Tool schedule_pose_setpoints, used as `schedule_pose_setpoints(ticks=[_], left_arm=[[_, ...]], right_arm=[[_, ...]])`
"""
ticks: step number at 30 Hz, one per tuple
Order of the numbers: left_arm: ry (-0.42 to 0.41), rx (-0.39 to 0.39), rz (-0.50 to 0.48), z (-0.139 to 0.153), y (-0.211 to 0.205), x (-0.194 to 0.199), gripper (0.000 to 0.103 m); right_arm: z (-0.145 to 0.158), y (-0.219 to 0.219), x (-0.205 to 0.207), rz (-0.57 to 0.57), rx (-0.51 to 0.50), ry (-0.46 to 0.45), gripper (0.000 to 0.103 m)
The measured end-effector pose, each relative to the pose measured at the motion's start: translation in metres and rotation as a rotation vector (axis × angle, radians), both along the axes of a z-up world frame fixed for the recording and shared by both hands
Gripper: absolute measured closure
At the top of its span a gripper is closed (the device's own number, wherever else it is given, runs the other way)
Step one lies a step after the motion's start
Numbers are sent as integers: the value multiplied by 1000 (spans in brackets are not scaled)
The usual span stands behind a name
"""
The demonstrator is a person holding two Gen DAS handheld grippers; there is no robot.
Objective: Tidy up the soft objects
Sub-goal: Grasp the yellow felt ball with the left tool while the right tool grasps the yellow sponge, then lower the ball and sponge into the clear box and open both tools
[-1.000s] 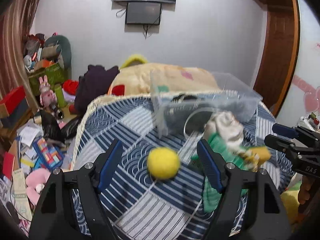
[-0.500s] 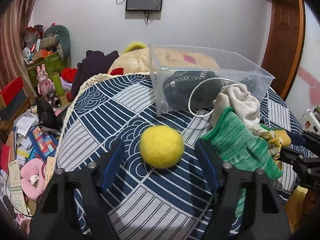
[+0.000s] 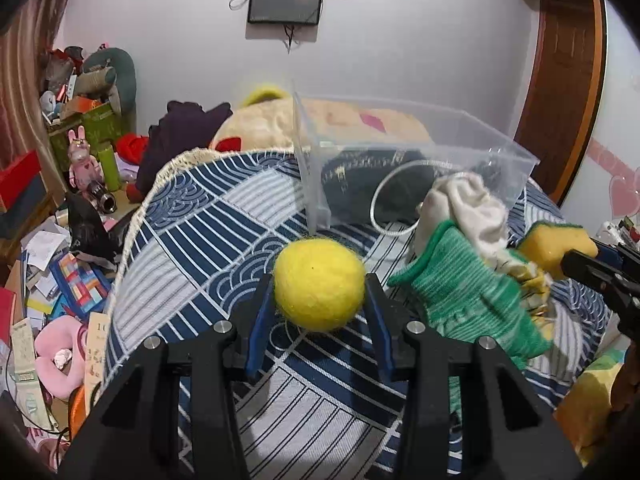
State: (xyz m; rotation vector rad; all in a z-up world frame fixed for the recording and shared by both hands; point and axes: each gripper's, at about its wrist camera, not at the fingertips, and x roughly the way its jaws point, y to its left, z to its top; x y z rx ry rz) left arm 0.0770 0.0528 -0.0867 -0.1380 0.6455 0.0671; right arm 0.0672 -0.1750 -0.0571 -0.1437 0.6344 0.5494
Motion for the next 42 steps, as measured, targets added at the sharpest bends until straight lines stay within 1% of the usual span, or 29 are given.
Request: schedule_pose_setpoints(ticks=[11,15,17,20,26,29,33,39,42], left_arm=[[-118,15,-13,45,-7,-12,60],[-156,22,-13,59,-9,-9,60],[-170,22,1,65,-7,-6,60],[-184,8,17,71,-4,3,60],[-193,-4,39,78,1,22,60],[-188,-25,28,78,4,30,60],[-176,-26,19,77,4,43,60],[-141,-17,-4,67,-3,63,60],[-119,9,-20,61,-10,73,60]], right_arm=[[32,-15,7,-72,32,-83,64],[46,-17,16,-93,51,-118,64],[52,-15,20,-100,59,-132,64],[61,-13,28,-110,68,-158,64],[72,-1,37,-109,88,-188,64],[73,8,45,-101,89,-191,64],[71,18,53,-87,77,-190,64],[60,35,68,-72,72,-152,64],[52,43,78,-64,53,-122,64]])
